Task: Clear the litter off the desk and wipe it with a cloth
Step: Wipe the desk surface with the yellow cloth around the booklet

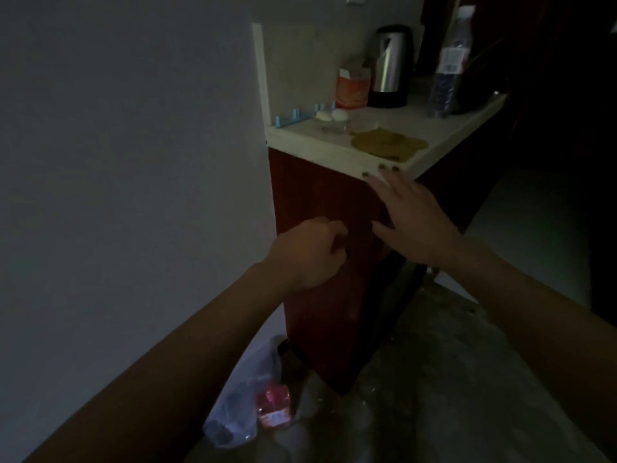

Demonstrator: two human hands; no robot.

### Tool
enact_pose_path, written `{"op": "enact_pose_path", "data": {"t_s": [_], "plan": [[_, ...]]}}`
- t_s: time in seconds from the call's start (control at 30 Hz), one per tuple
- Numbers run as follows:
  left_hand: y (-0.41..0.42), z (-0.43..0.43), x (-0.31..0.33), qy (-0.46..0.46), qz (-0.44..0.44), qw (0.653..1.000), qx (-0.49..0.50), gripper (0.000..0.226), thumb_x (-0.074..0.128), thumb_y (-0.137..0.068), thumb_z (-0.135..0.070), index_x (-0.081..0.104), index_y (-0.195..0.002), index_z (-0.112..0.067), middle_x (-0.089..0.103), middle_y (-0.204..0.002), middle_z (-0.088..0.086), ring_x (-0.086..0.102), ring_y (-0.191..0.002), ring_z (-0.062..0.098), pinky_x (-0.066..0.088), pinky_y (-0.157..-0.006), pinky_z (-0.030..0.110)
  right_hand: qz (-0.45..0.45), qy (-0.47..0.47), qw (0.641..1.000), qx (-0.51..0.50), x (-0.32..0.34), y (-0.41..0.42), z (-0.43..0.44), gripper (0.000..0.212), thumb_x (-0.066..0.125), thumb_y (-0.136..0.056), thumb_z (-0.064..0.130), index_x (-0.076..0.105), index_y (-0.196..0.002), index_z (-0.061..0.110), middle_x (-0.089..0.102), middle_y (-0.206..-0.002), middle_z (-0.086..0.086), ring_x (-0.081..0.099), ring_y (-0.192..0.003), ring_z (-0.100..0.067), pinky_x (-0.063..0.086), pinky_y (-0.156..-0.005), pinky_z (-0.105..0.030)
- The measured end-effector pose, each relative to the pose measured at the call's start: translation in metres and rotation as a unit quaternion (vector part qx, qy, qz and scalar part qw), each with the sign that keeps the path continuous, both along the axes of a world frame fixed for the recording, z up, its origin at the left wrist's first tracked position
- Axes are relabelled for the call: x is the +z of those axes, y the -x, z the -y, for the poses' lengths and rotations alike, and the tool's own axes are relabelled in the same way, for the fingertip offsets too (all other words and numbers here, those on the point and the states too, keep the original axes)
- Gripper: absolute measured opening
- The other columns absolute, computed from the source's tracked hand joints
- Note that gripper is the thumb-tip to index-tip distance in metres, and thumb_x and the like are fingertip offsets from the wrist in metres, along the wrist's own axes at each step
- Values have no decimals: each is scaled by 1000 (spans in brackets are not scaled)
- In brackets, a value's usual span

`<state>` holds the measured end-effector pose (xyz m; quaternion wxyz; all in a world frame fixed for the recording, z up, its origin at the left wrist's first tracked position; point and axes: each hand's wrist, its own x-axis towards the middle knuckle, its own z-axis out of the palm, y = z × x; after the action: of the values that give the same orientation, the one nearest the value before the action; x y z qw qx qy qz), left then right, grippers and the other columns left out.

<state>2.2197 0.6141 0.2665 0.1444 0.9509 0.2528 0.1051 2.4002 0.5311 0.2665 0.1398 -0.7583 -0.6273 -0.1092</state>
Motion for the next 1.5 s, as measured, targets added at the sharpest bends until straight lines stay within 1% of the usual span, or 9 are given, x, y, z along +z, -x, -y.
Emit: {"op": "enact_pose_path", "data": {"t_s": [0.17,0.27,0.4,0.53,0.8,1.1,1.2,1.3,1.5], "plan": [[-66,-18,12,12,-17,997,75,34,49,-93,-28,55,-125,-17,48,-132,3,51,-116,25,45,-95,41,19,3,1000,-10,26,-95,-68,75,48,-93,40,5,-150,18,2,-158,-11,-1,-145,-27,-1,-115,-44],[-89,-19,16,23,-9,993,112,27,48,-94,-23,61,-117,-14,50,-129,4,51,-114,25,46,-93,42,-45,-1,999,-10,21,-116,-89,54,52,-93,36,39,-135,5,43,-139,-15,41,-124,-30,35,-98,-38],[-93,0,4,58,34,984,166,21,49,-94,-23,64,-101,-11,57,-106,4,55,-97,23,48,-83,37,13,-80,997,-7,11,-114,-92,28,58,-91,27,59,-106,4,58,-107,-16,56,-91,-31,46,-69,-34],[-72,26,-11,79,-1,971,227,27,47,-94,-31,64,-104,-13,60,-111,4,57,-100,23,47,-86,37,52,-106,993,-9,29,-102,-86,30,40,-100,15,59,-79,7,62,-90,-14,43,-70,-19,22,-50,-26],[32,88,-5,52,64,936,341,42,50,-94,-34,45,-136,-27,52,-133,0,54,-113,19,47,-92,37,-40,-105,956,271,37,24,-24,28,44,-94,20,64,-93,0,61,-85,-18,58,-75,-36,45,-61,-40],[265,263,-43,12,77,890,449,82,67,-80,-30,21,-148,-31,14,-158,-4,18,-143,21,23,-113,42,-151,56,782,601,-19,277,112,21,59,-88,5,66,-107,10,67,-96,-5,62,-83,-16,52,-75,-25],[363,352,-65,53,78,852,514,48,70,-79,-27,56,-123,-17,55,-129,3,53,-114,21,44,-94,38,-150,98,717,673,-38,379,169,23,58,-88,4,66,-107,15,64,-98,1,61,-86,-18,52,-76,-34],[443,437,-77,92,76,790,601,16,69,-78,-27,55,-83,-24,58,-79,-5,55,-71,9,45,-66,35,-163,143,659,721,-51,478,225,21,57,-89,7,66,-105,18,60,-97,9,58,-88,-12,48,-77,-27],[578,563,-89,101,57,687,717,12,63,-82,-30,55,-88,-24,58,-76,-7,55,-69,8,52,-65,33,-178,211,565,778,-71,654,315,16,58,-87,13,60,-96,25,56,-84,18,53,-79,5,40,-63,-8]]}}
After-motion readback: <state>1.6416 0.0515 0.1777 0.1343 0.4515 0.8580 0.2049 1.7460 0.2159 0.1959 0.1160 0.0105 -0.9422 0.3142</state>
